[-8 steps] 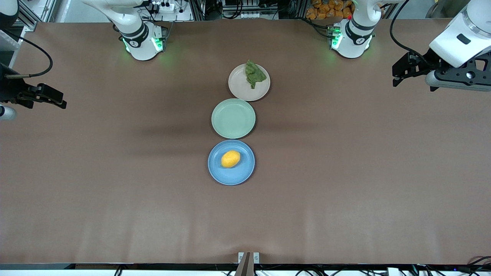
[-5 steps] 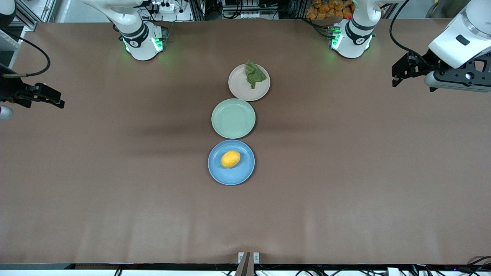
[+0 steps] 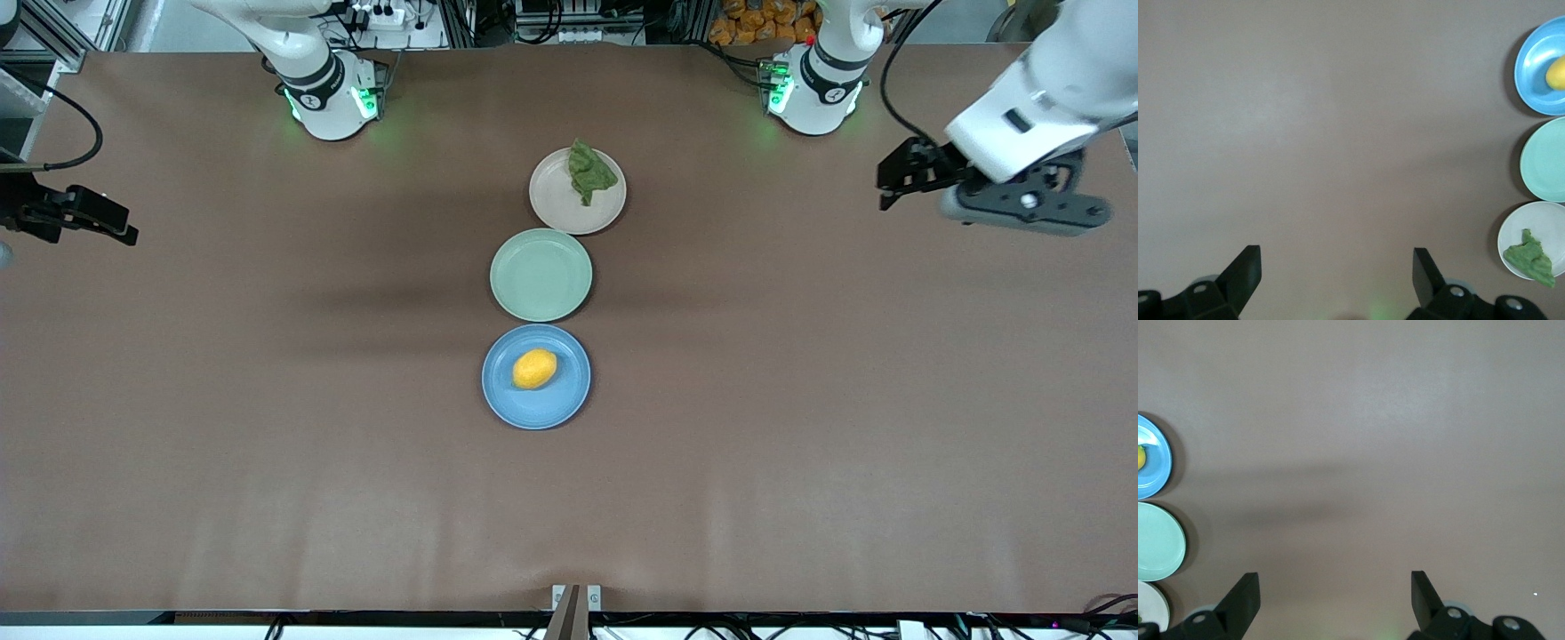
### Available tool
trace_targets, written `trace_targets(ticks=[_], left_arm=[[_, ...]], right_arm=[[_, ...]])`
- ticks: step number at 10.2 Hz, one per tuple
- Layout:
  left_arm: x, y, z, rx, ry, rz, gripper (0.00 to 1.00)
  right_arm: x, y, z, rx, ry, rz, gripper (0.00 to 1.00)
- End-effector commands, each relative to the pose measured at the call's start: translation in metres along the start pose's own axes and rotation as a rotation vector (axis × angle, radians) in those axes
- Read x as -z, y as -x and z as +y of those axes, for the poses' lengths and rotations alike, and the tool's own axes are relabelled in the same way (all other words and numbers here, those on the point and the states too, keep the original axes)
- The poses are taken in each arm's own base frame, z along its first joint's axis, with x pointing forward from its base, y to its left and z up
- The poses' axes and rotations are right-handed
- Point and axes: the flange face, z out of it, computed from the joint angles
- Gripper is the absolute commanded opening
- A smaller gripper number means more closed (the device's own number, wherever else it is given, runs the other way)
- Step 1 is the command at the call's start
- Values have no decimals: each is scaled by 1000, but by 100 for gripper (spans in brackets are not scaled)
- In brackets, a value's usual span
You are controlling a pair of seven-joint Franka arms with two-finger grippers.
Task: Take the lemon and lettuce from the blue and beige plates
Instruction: 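Move the right gripper toward the lemon while the left gripper approaches the lettuce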
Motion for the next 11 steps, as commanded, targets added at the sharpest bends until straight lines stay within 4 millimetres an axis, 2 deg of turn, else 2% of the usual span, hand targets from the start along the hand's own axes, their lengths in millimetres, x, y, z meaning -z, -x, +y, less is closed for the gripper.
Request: trace_targets(ticks=[1,2,3,4,7,9,11], left_arm=[[-13,-12,19,-36,7,-37,100],[-18,-14,24,-9,18,-46,100],[-33,-20,30,11,20,-72,100],[-51,-26,51,-13,9,-105,100],[-92,-46,82,25,94,-135,100],[-118,-48,125,33,99,-128,100],[-144,-50,167,50,90,-148,100]], right_arm=[[7,8,0,-6,-8,1,100],[6,7,-1,-5,-8,2,100],[4,7,-6,3,-7,-1,100],[2,5,-9,7,-7,-2,100],[-6,1,-15,10,-6,-13,100],[-18,-8,-32,33,-6,-6,100],[-40,-19,-64,27,-4,0,100]])
